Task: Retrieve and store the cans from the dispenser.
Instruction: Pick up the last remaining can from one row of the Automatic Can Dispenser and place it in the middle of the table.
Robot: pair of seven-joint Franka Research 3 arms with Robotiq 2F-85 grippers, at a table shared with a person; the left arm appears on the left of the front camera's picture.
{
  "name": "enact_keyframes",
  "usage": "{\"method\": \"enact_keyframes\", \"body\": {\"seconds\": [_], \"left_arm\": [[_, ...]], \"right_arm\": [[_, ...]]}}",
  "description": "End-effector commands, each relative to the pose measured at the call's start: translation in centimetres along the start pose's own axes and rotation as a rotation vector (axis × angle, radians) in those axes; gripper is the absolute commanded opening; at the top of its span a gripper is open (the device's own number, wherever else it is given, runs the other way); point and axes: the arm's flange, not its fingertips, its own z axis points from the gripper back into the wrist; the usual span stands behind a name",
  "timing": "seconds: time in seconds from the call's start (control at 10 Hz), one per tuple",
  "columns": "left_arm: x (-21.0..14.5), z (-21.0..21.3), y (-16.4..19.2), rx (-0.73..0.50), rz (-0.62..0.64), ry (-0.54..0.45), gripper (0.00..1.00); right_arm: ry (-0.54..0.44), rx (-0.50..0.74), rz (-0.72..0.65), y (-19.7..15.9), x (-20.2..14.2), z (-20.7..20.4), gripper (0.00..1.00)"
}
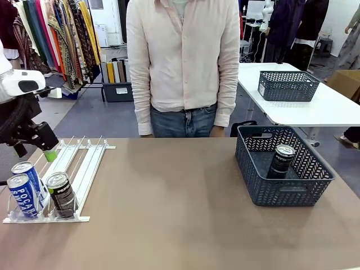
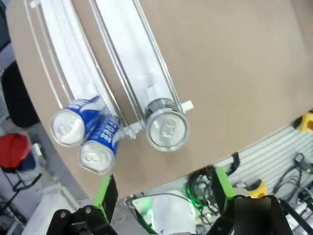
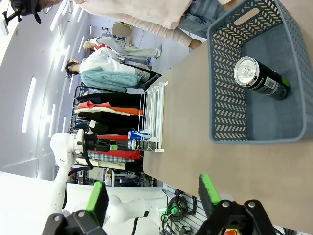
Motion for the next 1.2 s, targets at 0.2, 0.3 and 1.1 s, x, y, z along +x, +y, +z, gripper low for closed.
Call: {"method": "enact_keyframes", "body": {"seconds": [0.2,0.3,1.1], "left_arm": [[0.4,-0.3,-0.3,-0.041,0.051,0.000,1.00],[0.7,-2.0,-0.9,-0.016,0.152,0.005,1.00],[0.7,-11.1,-3.6,0.083,0.295,0.031,1.00]], "right_arm": [[-0.015,0.029,0.026,0.0,0.3,-0.2,1.00],[-0.015,0.029,0.026,0.0,0.3,-0.2,1.00],[-0.015,0.029,0.026,0.0,0.3,-0.2,1.00]]}}
